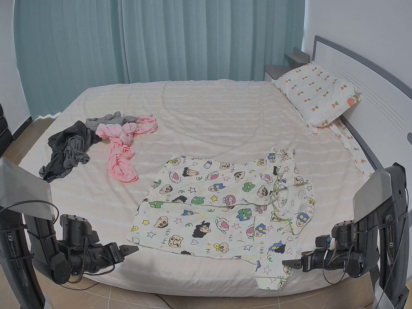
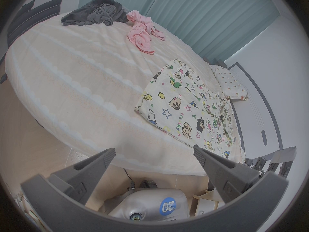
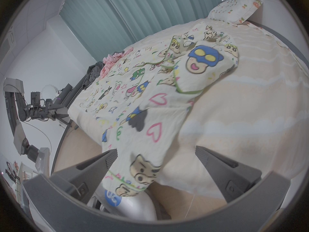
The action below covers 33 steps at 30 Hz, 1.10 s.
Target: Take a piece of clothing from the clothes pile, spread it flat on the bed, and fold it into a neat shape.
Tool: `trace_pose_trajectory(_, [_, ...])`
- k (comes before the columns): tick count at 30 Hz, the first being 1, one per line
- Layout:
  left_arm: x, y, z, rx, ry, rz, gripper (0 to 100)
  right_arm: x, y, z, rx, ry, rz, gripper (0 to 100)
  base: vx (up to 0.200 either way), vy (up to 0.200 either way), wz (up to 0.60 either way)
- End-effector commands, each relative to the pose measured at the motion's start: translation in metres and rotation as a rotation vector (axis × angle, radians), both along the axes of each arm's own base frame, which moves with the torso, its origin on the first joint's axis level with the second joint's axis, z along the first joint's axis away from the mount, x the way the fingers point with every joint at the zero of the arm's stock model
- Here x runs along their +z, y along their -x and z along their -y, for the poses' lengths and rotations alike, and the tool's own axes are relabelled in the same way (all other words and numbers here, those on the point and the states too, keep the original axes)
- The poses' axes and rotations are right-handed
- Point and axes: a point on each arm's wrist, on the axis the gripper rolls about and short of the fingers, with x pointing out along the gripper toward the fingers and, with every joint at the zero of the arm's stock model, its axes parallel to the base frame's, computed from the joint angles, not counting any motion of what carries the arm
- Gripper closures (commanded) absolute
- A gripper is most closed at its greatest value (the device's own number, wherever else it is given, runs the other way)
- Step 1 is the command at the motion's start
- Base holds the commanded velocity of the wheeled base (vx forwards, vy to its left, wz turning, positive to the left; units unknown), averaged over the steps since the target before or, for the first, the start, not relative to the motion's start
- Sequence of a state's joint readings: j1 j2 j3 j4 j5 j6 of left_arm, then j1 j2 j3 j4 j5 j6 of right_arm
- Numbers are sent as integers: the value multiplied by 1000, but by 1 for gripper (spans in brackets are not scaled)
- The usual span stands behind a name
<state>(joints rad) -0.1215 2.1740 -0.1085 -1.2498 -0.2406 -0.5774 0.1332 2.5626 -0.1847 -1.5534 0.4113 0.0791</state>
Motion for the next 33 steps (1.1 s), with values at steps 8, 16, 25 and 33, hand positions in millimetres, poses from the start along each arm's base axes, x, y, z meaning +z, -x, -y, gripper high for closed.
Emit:
trace_pose_trajectory(8, [-3, 0, 0, 2, -2, -14, 0, -2, -1, -13, 148, -22, 39, 0, 0, 0, 0])
trace_pose_trajectory(16, [-4, 0, 0, -2, -2, -15, 0, 0, -10, -19, 184, -16, -2, 0, 0, 0, 0])
trace_pose_trajectory(25, [-5, -1, 0, 1, -3, -14, 0, 0, -14, -23, 205, -8, 6, 100, 0, 0, 0])
trace_pose_trajectory(33, [-5, -1, 0, 9, -22, -15, 0, 0, -13, -22, 196, -7, 5, 100, 0, 0, 0])
